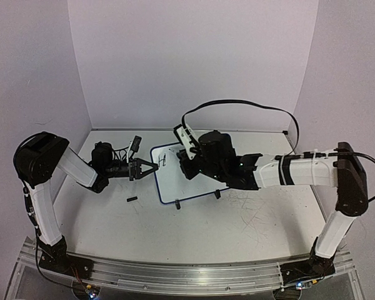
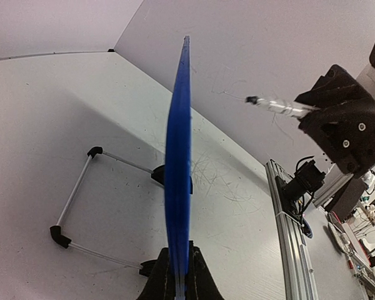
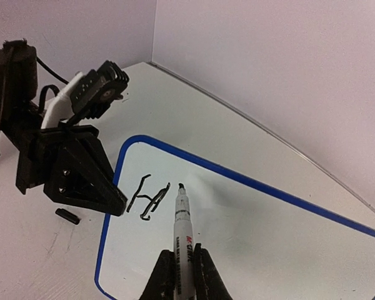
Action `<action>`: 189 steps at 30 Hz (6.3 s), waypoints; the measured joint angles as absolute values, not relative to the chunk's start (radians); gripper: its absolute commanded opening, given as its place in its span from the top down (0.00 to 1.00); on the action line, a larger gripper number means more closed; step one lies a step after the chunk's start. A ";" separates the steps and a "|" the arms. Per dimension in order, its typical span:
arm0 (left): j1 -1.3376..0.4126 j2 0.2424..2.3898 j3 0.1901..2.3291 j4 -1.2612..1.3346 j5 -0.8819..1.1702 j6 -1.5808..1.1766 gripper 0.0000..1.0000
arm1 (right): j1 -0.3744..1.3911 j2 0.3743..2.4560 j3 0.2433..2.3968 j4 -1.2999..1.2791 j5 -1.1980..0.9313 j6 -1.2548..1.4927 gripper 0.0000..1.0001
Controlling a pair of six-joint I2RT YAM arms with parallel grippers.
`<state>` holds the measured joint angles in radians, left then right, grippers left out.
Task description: Write a sentence on the whiteboard
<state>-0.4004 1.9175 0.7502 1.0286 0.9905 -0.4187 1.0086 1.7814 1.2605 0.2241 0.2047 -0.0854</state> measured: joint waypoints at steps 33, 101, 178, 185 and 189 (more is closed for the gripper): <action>-0.407 1.903 0.744 1.011 0.966 -0.411 1.00 | 0.992 1.786 1.147 0.328 0.171 -0.076 1.00; -0.407 1.903 0.745 1.010 0.966 -0.411 1.00 | 0.986 1.846 1.204 0.295 0.125 -0.044 1.00; -0.407 1.903 0.746 1.002 0.965 -0.411 1.00 | 0.988 1.834 1.192 0.322 0.219 -0.046 1.00; -0.407 1.903 0.746 1.002 0.965 -0.411 1.00 | 0.988 1.846 1.203 0.329 0.206 -0.048 1.00; -0.407 1.903 0.746 1.002 0.965 -0.411 1.00 | 0.988 1.849 1.207 0.330 0.188 -0.051 1.00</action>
<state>-0.4068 1.9026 0.7460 1.0021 0.9653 -0.4110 0.9878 1.8494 1.2066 0.3300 0.1879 -0.0506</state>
